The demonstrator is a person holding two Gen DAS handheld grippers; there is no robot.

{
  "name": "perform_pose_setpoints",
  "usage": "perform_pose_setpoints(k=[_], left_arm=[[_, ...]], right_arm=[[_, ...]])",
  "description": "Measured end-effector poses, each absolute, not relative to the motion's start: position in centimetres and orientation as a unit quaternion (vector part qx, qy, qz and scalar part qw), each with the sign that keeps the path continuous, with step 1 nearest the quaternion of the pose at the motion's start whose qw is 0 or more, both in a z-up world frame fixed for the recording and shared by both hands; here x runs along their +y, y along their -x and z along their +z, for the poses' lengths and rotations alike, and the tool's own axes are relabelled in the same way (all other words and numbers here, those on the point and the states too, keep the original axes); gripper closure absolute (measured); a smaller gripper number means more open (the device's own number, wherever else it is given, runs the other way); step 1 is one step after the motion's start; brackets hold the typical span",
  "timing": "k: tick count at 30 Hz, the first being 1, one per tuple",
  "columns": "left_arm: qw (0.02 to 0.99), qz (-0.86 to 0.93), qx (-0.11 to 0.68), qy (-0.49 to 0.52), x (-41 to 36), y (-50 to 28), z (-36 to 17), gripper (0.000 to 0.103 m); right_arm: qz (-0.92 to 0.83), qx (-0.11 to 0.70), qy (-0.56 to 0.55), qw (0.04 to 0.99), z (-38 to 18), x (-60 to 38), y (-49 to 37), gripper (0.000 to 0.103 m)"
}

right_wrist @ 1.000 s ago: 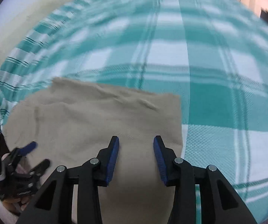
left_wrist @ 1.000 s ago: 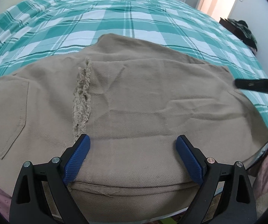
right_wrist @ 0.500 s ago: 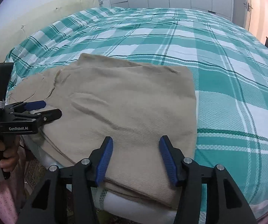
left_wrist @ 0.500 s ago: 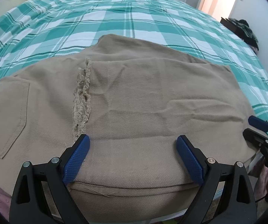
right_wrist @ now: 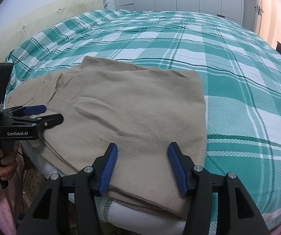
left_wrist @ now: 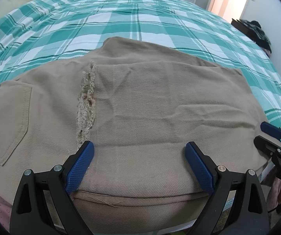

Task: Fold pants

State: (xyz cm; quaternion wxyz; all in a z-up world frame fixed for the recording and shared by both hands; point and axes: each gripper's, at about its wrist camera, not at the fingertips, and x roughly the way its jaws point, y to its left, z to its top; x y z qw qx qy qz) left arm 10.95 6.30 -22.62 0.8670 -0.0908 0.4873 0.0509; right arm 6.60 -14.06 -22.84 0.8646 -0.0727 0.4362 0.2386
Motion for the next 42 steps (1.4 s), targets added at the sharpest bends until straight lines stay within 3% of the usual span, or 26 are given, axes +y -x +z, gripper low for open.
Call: perform_pose_setpoints(k=[42], left_arm=[[0.867,0.053,0.488,0.089,6.20,-10.98,-22.58,0.007]], right_arm=[[0.239,0.431,0.081,0.866,-23.00,-14.08,-6.47,0.047]])
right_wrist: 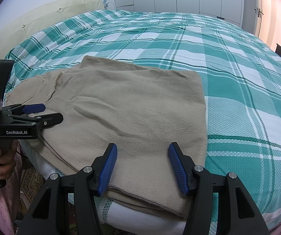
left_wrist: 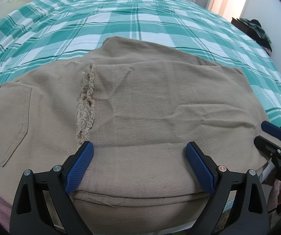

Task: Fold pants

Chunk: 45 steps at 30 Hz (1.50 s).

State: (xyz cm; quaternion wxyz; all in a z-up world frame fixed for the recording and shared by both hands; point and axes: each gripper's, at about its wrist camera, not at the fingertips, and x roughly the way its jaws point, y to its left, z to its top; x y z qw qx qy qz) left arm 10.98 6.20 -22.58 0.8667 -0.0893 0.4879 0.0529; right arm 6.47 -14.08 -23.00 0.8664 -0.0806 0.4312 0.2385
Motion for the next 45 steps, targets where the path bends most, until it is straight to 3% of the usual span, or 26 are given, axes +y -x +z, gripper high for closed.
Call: perform_pose_setpoints(k=[34,38,45], left_arm=[[0.862,0.048,0.494,0.107,6.9,-10.3,-20.8,0.008],[0.856,0.038,0.470,0.212,12.0,-7.5,-17.1,0.007],[0.800,0.113,0.333,0.486,30.4,2.6,-14.3,0.006]], right_arm=[[0.238,0.431,0.078,0.867,-23.0,-14.2,-6.5,0.046],[0.238,0.434,0.073,0.866,-22.9,-14.2,-6.8,0.045],[0.238,0.434,0.072,0.866,-23.0,-13.7,-6.8,0.038]])
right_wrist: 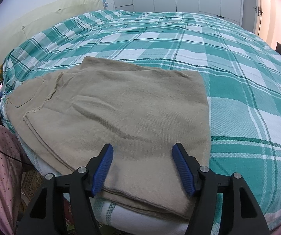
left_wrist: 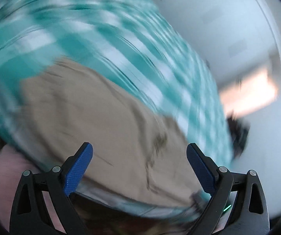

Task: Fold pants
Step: 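Grasp the elastic waistband with the left gripper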

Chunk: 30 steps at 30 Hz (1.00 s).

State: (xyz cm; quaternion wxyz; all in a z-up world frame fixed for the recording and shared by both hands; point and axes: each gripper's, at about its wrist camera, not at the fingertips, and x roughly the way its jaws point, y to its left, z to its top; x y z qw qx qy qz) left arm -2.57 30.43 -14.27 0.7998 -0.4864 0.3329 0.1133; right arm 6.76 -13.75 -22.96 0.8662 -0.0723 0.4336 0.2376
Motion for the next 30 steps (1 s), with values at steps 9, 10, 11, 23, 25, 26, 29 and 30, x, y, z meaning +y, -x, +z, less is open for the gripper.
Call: perform_pose_setpoints(k=[9,10,11,23,25,26,29,30], left_arm=[[0.733,0.134,0.279,0.605,37.3,7.5,-19.5,0.029],[0.731,0.130,0.283,0.608,37.2,7.1,-20.1,0.031],[0.730,0.128,0.286,0.608,37.2,6.8,-20.4,0.034],[0.718,0.162,0.305,0.604,37.6,5.9,-22.6,0.040],[0.718,0.162,0.306,0.603,37.8,5.7,-22.8,0.042],[0.716,0.165,0.305,0.606,38.0,5.5,-23.2,0.043],[0.705,0.173,0.298,0.620,38.4,5.6,-24.1,0.061],[0.703,0.186,0.300,0.617,38.4,5.8,-24.2,0.083]], right_arm=[[0.237,0.434,0.072,0.866,-23.0,-13.5,-6.6,0.034],[0.237,0.434,0.072,0.866,-23.0,-13.5,-6.6,0.034],[0.237,0.434,0.072,0.866,-23.0,-13.5,-6.6,0.034],[0.237,0.434,0.072,0.866,-23.0,-13.5,-6.7,0.034],[0.237,0.433,0.073,0.867,-22.9,-13.5,-6.7,0.033],[0.237,0.434,0.072,0.867,-22.9,-13.5,-6.7,0.033],[0.237,0.434,0.072,0.866,-22.9,-13.4,-6.7,0.033],[0.237,0.433,0.072,0.867,-22.9,-13.4,-6.7,0.033]])
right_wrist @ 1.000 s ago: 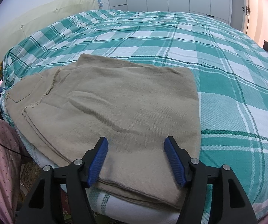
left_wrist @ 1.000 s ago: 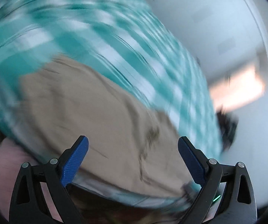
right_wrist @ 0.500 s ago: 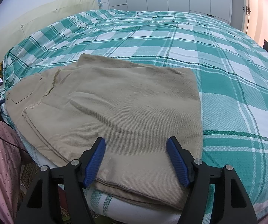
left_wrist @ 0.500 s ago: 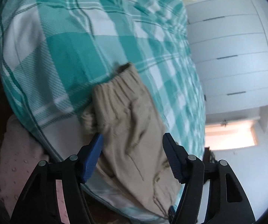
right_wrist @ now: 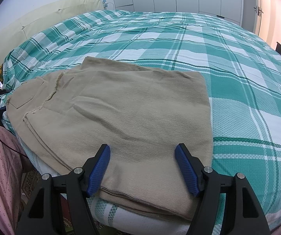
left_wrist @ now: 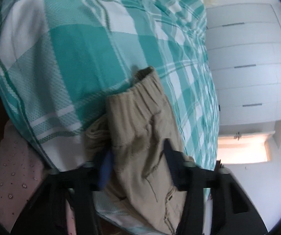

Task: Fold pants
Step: 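Grasp the elastic waistband with the left gripper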

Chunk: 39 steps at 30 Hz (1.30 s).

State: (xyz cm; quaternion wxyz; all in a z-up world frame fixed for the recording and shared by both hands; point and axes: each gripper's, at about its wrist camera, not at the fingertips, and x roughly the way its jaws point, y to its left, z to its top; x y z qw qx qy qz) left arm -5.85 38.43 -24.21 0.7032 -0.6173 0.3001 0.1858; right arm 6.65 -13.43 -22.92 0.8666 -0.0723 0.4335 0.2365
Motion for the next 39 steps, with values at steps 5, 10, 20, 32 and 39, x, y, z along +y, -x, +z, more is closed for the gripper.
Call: perform_pose_setpoints(k=[5,10,20,32,39], left_arm=[[0.722,0.171,0.278,0.611,37.6,7.8,-22.0,0.097],[0.686,0.209,0.355,0.600,37.8,8.2,-24.6,0.097],[0.707,0.239,0.298,0.596,39.5,10.3,-20.8,0.048],[0.672,0.214,0.336,0.624,39.0,8.0,-24.5,0.051],[0.680,0.212,0.316,0.627,38.3,8.8,-24.5,0.078]], right_arm=[[0.237,0.433,0.073,0.867,-22.9,-13.4,-6.7,0.033],[0.236,0.433,0.072,0.867,-22.9,-13.4,-6.7,0.032],[0.235,0.433,0.073,0.867,-22.7,-13.3,-6.7,0.031],[0.234,0.433,0.073,0.867,-22.8,-13.0,-6.5,0.028],[0.234,0.433,0.073,0.868,-22.8,-13.0,-6.5,0.028]])
